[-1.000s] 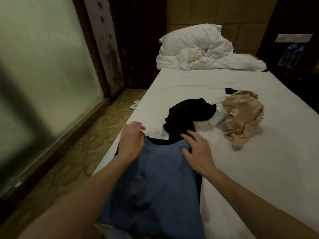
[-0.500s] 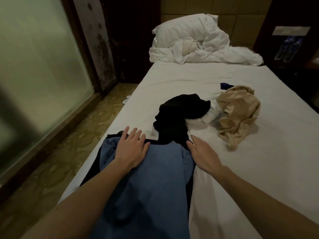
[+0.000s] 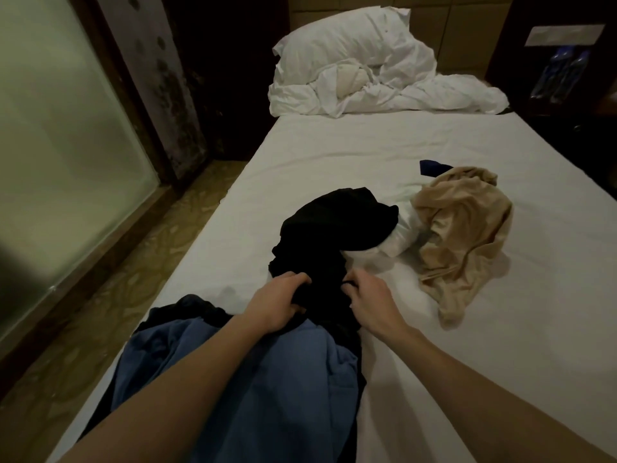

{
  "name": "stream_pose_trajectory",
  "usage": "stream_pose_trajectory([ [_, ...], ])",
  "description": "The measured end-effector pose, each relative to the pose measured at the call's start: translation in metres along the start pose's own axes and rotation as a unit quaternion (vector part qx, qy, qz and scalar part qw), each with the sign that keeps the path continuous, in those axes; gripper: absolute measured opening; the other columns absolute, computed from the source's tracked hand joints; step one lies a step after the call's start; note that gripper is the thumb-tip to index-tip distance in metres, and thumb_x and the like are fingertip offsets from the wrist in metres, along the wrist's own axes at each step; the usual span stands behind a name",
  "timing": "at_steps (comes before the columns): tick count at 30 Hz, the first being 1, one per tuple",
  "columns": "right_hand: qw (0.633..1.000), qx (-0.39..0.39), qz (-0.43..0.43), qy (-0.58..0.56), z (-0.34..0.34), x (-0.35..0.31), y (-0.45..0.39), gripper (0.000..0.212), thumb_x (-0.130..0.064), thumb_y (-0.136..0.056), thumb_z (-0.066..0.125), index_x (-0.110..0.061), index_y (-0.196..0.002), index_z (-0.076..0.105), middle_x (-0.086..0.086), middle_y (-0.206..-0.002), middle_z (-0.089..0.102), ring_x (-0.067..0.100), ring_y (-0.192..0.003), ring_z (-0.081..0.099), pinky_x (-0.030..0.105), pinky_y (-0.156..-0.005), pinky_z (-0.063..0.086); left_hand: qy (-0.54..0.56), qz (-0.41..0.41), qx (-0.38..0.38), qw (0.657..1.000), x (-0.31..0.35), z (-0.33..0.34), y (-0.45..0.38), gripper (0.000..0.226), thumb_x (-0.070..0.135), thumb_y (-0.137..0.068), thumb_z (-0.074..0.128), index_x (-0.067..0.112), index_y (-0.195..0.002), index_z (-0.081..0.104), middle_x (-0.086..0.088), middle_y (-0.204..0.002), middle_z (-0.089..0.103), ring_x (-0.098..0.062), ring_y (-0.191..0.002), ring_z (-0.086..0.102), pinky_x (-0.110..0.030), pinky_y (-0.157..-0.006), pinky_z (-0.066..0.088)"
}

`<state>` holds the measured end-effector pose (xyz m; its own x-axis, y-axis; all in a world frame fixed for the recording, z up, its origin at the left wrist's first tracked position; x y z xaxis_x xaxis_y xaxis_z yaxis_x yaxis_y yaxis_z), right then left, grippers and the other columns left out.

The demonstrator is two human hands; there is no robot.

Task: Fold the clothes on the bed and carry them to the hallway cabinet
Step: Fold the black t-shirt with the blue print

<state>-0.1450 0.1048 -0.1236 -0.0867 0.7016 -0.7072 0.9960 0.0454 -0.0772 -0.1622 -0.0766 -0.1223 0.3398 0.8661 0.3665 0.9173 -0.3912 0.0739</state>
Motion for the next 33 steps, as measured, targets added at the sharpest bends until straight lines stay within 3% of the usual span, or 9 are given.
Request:
stream_pose_trajectory([
  [4, 0.997, 0.033, 0.008, -0.072, -0.013, -0.005, 0.000, 0.011, -0.022, -0.100, 0.049, -0.016, -0.092, 0.053, 0.003, -0.090, 0.062, 0.021, -0.089, 0.058, 0.036, -0.075, 0.045, 0.058, 0.036, 0.005, 0.998, -0.002, -0.002, -0.005, 0.035, 0.009, -0.081, 0.076, 0.014, -0.113, 0.063, -0.001, -0.109, 0.058, -0.021, -0.103, 0.056, -0.030, -0.087, 0.045],
  [7, 0.982, 0.107, 0.022, -0.152, -0.040, -0.016, 0.002, 0.008, -0.019, -0.101, 0.047, -0.015, -0.096, 0.052, 0.001, -0.091, 0.061, 0.019, -0.089, 0.060, 0.036, -0.078, 0.049, 0.174, 0.032, 0.081, 0.981, 0.014, -0.021, 0.002, 0.024, 0.013, -0.090, 0.070, 0.014, -0.114, 0.067, 0.001, -0.108, 0.062, -0.014, -0.102, 0.058, -0.025, -0.090, 0.045],
  [11, 0.949, 0.219, 0.065, -0.217, -0.096, -0.025, 0.004, 0.010, -0.016, -0.103, 0.043, -0.014, -0.096, 0.049, -0.006, -0.083, 0.053, 0.006, -0.076, 0.051, 0.012, -0.062, 0.038, 0.262, 0.030, 0.177, 0.948, 0.071, -0.058, 0.001, 0.023, 0.020, -0.098, 0.059, 0.016, -0.120, 0.065, 0.007, -0.112, 0.063, -0.005, -0.104, 0.057, -0.005, -0.085, 0.040],
  [16, 0.910, 0.323, 0.085, -0.245, -0.179, -0.027, 0.025, 0.020, -0.015, -0.103, 0.044, -0.010, -0.085, 0.051, -0.005, -0.075, 0.051, 0.006, -0.069, 0.048, 0.019, -0.061, 0.035, 0.380, 0.036, 0.054, 0.923, 0.141, -0.059, 0.007, 0.056, 0.039, -0.096, 0.058, 0.025, -0.147, 0.039, 0.004, -0.125, 0.057, -0.009, -0.113, 0.058, -0.015, -0.089, 0.049],
  [19, 0.916, 0.302, 0.093, -0.246, -0.214, -0.025, 0.042, 0.025, -0.020, -0.100, 0.051, -0.008, -0.082, 0.063, 0.006, -0.080, 0.065, 0.021, -0.078, 0.062, 0.032, -0.075, 0.050, 0.301, 0.106, -0.042, 0.947, 0.185, -0.046, 0.021, 0.105, 0.052, -0.078, 0.076, 0.037, -0.157, 0.008, 0.010, -0.146, 0.039, -0.005, -0.130, 0.046, -0.024, -0.107, 0.041],
  [21, 0.931, 0.248, 0.094, -0.251, -0.226, -0.029, 0.061, 0.025, -0.021, -0.099, 0.055, -0.002, -0.089, 0.068, 0.014, -0.087, 0.070, 0.029, -0.086, 0.067, 0.042, -0.080, 0.053, 0.323, 0.158, -0.063, 0.931, 0.222, -0.048, 0.037, 0.110, 0.050, -0.077, 0.079, 0.046, -0.154, 0.002, 0.021, -0.152, 0.028, 0.002, -0.137, 0.036, -0.023, -0.112, 0.037],
  [25, 0.886, 0.123, 0.107, -0.434, -0.238, -0.043, 0.113, 0.019, -0.016, -0.102, 0.051, -0.002, -0.096, 0.062, 0.012, -0.085, 0.062, 0.021, -0.074, 0.062, 0.029, -0.062, 0.052, 0.383, 0.219, -0.047, 0.896, 0.289, -0.062, 0.073, 0.091, 0.027, -0.081, 0.081, 0.042, -0.149, 0.022, 0.026, -0.142, 0.042, 0.008, -0.131, 0.043, -0.013, -0.105, 0.038],
  [29, 0.824, 0.046, 0.093, -0.557, -0.266, -0.058, 0.170, 0.015, -0.014, -0.101, 0.050, -0.006, -0.107, 0.062, 0.010, -0.099, 0.063, 0.022, -0.092, 0.061, 0.031, -0.079, 0.054, 0.345, 0.193, 0.111, 0.912, 0.310, -0.082, 0.100, 0.068, 0.005, -0.075, 0.081, 0.033, -0.127, 0.046, 0.015, -0.116, 0.057, -0.001, -0.109, 0.059, -0.012, -0.087, 0.047],
  [33, 0.871, 0.094, 0.028, -0.481, -0.311, -0.070, 0.219, 0.020, -0.016, -0.100, 0.055, -0.012, -0.081, 0.059, -0.002, -0.078, 0.066, 0.013, -0.084, 0.063, 0.034, -0.085, 0.057, 0.337, 0.145, 0.222, 0.903, 0.312, -0.106, 0.126, 0.030, 0.003, -0.090, 0.063, 0.028, -0.105, 0.055, 0.005, -0.097, 0.063, -0.012, -0.090, 0.063, -0.023, -0.074, 0.052],
])
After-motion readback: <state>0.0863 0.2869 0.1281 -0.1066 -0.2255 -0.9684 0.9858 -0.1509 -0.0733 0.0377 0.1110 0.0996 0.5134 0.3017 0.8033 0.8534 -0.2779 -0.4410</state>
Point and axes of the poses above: each hand's wrist, its own y-axis away from the middle knuckle, its own z-axis out of the palm, x = y × z, the point moved 6 cm from there along -y, towards the middle knuckle
